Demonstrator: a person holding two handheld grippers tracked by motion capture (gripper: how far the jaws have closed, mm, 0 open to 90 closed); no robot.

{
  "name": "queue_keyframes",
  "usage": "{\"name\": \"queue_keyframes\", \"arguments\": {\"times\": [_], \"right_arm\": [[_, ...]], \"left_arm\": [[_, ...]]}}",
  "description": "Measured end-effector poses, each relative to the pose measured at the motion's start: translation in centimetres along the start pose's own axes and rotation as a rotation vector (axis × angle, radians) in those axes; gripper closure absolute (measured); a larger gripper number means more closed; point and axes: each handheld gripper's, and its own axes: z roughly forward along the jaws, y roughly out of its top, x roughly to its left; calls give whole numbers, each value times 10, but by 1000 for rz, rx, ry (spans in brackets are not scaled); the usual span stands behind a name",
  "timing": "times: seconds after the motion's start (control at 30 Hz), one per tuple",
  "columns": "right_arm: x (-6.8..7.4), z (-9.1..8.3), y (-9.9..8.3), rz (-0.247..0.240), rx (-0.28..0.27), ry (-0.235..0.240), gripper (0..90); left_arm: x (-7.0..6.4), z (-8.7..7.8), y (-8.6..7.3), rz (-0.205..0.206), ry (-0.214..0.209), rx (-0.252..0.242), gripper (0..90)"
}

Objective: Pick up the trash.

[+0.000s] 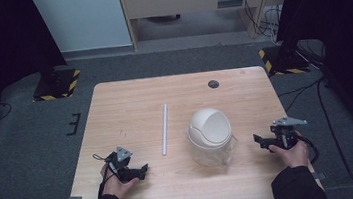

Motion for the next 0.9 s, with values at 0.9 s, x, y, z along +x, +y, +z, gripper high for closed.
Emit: {"name": "queue_keyframes", "arguments": {"times": [0.9], "right_arm": [[8, -35, 37, 11, -181, -7, 168]], "left_arm": [[1, 0, 1, 7, -7, 0, 0]]}}
